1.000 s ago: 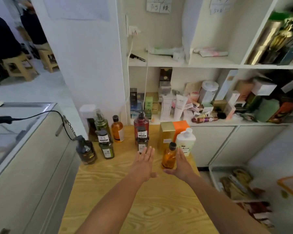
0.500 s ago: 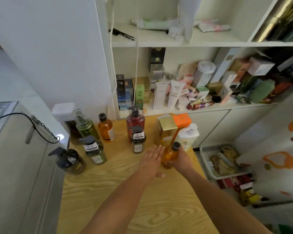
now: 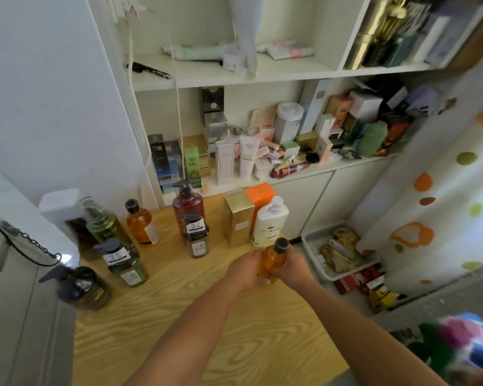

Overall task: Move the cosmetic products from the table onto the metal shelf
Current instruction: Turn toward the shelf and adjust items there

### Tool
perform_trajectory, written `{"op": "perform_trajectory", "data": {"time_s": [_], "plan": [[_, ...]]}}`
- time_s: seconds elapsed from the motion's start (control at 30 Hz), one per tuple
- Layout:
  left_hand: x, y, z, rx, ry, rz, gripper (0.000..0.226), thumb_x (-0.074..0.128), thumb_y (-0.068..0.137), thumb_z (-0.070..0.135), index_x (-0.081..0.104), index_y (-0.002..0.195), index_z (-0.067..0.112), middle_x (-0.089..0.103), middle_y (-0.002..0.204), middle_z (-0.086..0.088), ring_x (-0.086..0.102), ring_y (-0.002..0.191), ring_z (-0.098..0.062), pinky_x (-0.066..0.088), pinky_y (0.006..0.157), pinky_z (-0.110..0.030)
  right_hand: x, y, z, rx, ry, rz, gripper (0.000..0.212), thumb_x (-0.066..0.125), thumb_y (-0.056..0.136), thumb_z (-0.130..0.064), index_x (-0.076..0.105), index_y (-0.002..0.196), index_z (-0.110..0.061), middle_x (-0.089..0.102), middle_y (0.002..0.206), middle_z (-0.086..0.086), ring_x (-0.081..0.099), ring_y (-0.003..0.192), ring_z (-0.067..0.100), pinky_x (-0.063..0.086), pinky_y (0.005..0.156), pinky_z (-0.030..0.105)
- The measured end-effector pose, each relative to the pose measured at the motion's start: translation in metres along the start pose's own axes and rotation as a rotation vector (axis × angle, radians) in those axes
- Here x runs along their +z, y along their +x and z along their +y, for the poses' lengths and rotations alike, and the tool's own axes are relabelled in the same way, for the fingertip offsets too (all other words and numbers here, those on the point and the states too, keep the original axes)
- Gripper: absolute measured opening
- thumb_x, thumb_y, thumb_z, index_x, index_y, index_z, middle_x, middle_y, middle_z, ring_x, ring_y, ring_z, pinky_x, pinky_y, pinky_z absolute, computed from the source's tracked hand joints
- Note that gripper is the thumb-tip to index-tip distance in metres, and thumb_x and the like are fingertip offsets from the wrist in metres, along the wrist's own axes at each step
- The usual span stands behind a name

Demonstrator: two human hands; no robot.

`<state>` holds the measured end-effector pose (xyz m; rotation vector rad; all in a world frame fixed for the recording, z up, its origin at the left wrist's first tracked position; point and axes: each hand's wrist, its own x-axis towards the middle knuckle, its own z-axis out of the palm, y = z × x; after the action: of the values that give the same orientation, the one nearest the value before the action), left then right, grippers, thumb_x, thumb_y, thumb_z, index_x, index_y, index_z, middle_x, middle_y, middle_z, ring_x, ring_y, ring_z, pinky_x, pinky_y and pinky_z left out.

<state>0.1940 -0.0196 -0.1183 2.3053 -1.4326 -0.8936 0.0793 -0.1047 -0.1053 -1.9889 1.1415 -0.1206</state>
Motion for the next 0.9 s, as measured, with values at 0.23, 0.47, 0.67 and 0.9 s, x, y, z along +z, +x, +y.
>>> {"op": "perform_trajectory", "data": {"time_s": [0.23,0.47,0.67,0.9], "plan": [[0.025,-0.009,0.103,0.157,-0.178,-0.066,0.069,0.082,0.070,0.029,0.048,0.128,0.018,0.061,0.124,-0.004,0.056,0.114,-0.024,0.046,0.094,-0.036,-0.087,-0.066,0.044,0.028,0.066,0.134,0.061,0.086,0.061,-0.022,0.052,0.112,-0.023,0.063,0.103,-0.002,0.061,0.100,0.018,0.048,0.083,0.030],[0.112,-0.057,0.265,0.466,-0.138,-0.191,0.062,0.080,0.073,0.034,0.054,0.127,0.020,0.062,0.123,-0.001,0.059,0.111,-0.019,0.047,0.089,-0.028,-0.198,-0.216,0.143,0.190,0.156,0.359,0.065,0.087,0.058,-0.025,0.054,0.113,-0.022,0.062,0.107,-0.002,0.060,0.106,0.019,0.048,0.096,0.034],[0.239,-0.160,0.420,0.754,-0.007,-0.421,0.048,0.076,0.078,0.024,0.060,0.120,0.006,0.064,0.119,-0.013,0.059,0.113,-0.026,0.046,0.094,-0.031,-0.265,-0.417,0.245,0.400,0.190,0.606,0.059,0.087,0.059,-0.024,0.050,0.104,-0.027,0.056,0.098,-0.008,0.056,0.096,0.012,0.044,0.082,0.023],[0.376,-0.323,0.560,1.030,0.109,-0.734,0.034,0.070,0.084,0.020,0.064,0.116,0.012,0.066,0.115,-0.007,0.059,0.110,-0.018,0.045,0.091,-0.028,-0.284,-0.652,0.337,0.726,0.209,0.890,0.057,0.086,0.060,-0.029,0.059,0.109,-0.018,0.061,0.094,-0.004,0.058,0.088,0.010,0.047,0.072,0.014]]}}
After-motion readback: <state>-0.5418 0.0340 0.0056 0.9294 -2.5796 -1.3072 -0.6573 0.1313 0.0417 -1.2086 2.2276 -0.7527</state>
